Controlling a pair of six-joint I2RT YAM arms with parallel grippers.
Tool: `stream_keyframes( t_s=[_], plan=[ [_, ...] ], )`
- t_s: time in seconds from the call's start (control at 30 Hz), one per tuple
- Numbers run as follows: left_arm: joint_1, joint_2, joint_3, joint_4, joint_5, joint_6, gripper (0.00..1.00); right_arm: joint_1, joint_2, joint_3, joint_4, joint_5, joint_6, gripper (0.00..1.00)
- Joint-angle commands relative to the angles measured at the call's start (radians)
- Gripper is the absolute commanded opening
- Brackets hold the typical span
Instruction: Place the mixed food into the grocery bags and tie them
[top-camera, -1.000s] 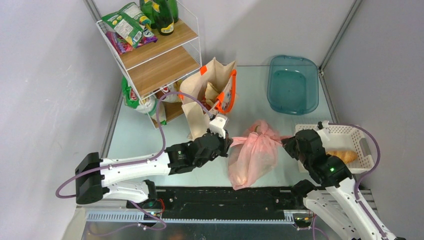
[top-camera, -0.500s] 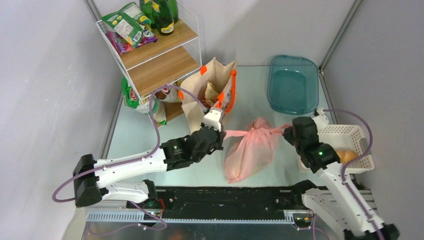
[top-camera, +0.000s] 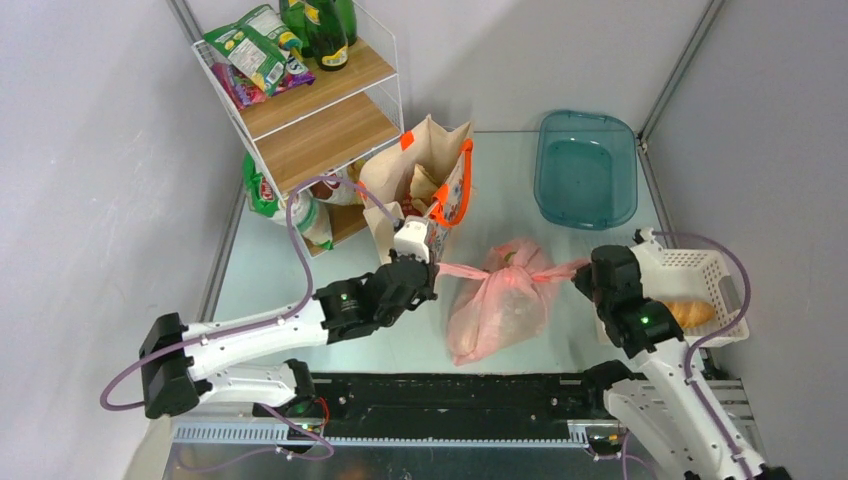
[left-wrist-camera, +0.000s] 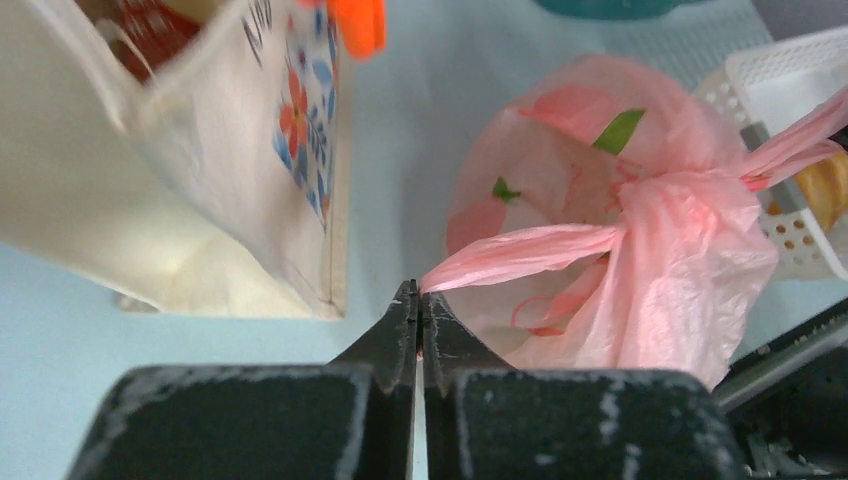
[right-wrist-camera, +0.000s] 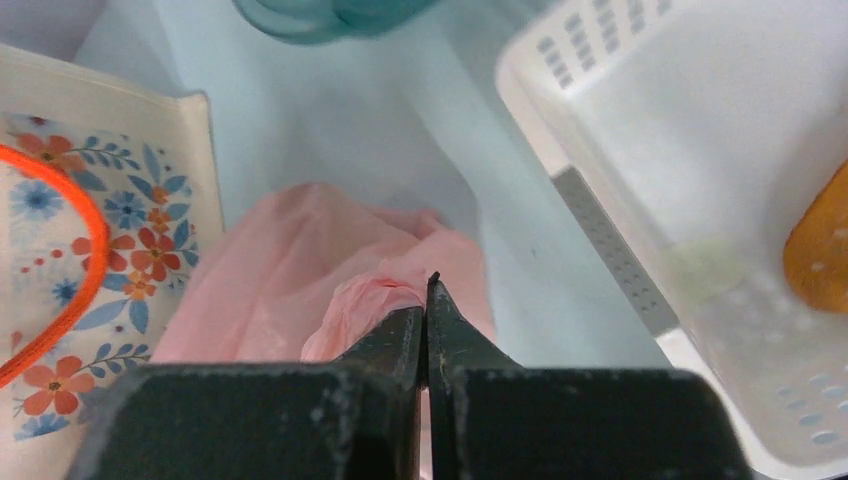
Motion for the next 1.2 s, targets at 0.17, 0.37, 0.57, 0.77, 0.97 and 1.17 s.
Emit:
stream_keyframes(
  t_s=[0.17,0.37,0.57,0.77,0.97,1.17],
  plan=[
    [0.044,0.032,0.006,-0.07,-0.117,-0.065,0.0,-0.012,0.144,0.052,-0.018,0.267,0.025,0.0],
    [0.075,-0.048,-0.176,-0.052,-0.16,-0.211,0.0,-0.254,0.095,-0.1,0.094,0.114,0.056,0.0],
    [-0.007,-0.085,-0.076,-0.047,-0.193,-0.054,0.0,-0.202,0.045,-0.063,0.138,0.077,-0.061,0.0],
    [-0.051,-0.109,0.086,-0.13,-0.107,0.074,0.57,-0.053,0.025,0.048,0.09,0.136,-0.167,0.74],
    [0.051,-0.156,0.272,-0.375,-0.068,0.122,0.99,0.01,0.002,0.136,0.092,0.088,-0.304,0.86],
    [0.341,-0.215,0.343,-0.411,0.008,0.161,1.0,0.091,0.075,0.236,0.19,-0.097,-0.339,0.99]
  ],
)
